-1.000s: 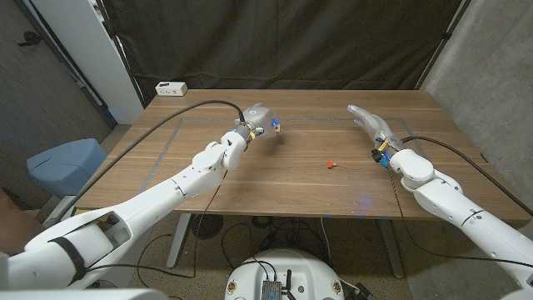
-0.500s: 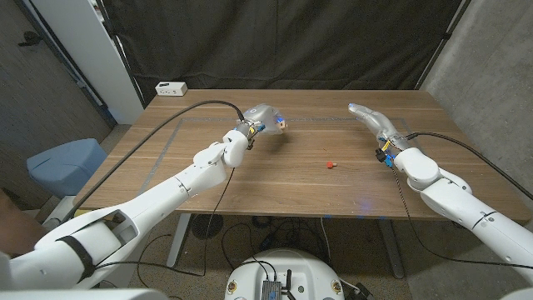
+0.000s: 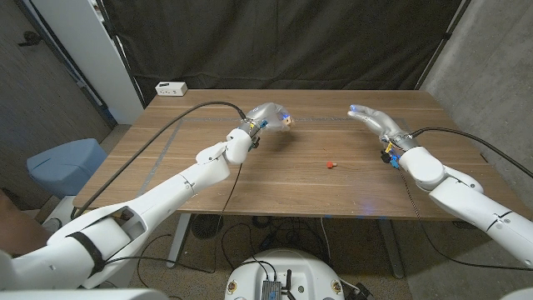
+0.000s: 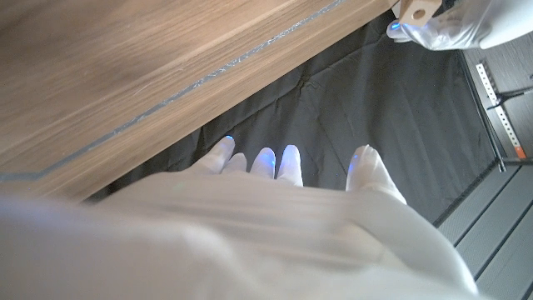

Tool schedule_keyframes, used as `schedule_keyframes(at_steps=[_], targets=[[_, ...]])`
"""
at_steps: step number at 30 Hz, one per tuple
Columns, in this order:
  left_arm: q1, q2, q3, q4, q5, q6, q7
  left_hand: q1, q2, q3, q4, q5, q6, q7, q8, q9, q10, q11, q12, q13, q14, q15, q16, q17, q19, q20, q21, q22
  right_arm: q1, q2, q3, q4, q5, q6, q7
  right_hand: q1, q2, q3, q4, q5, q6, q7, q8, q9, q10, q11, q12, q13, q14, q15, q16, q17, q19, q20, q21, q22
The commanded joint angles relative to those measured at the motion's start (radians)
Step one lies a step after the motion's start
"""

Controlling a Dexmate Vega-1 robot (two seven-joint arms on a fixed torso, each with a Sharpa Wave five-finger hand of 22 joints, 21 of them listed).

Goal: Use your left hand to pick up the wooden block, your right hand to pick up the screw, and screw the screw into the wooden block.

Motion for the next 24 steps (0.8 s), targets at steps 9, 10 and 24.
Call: schedule_keyframes(at_steps=[9, 10, 24], targets=[[-0.025, -0.089, -0.037, 0.13, -0.246, -0.157, -0.028, -0.012, -0.002, 0.011, 0.001, -0.006, 0.016, 0.001, 0.041, -0.003, 0.019, -0.009, 0.012, 0.026, 0.007, -0.137, -0.003, 0.006, 0.01, -0.008, -0.001, 0.002, -0.028, -0.131, 0.0, -0.128, -0.168, -0.172, 0.006, 0.055, -0.034, 0.013, -0.018, 0.013, 0.011, -0.012, 0.004, 0.006, -0.002, -0.018, -0.006, 0.004, -0.004, -0.042, -0.003, 0.002, 0.003, -0.025, -0.009, 0.002], [-0.026, -0.088, -0.036, 0.13, -0.247, -0.158, -0.027, -0.013, -0.002, 0.011, 0.002, -0.006, 0.015, 0.001, 0.041, -0.004, 0.017, -0.009, 0.009, 0.024, 0.007, -0.137, -0.003, 0.007, 0.009, -0.008, -0.002, 0.002, -0.028, -0.13, 0.001, -0.128, -0.169, -0.172, 0.006, 0.06, -0.036, 0.014, -0.018, 0.013, 0.01, -0.012, 0.004, 0.006, -0.004, -0.021, -0.007, 0.004, -0.004, -0.042, -0.003, 0.003, 0.003, -0.025, -0.01, 0.002], [-0.03, -0.133, -0.057, 0.188, -0.381, -0.206, -0.07, -0.01, 0.002, 0.002, 0.001, -0.008, 0.027, -0.011, 0.046, -0.015, 0.019, -0.01, -0.018, -0.005, -0.003, -0.122, -0.004, 0.011, 0.007, -0.006, -0.003, 0.003, -0.013, -0.186, -0.033, -0.179, -0.287, -0.272, 0.034, 0.118, -0.061, 0.031, -0.019, 0.012, 0.02, -0.015, 0.008, 0.009, -0.002, -0.025, -0.007, 0.006, 0.003, -0.044, -0.003, 0.003, 0.031, -0.023, -0.005, 0.002]])
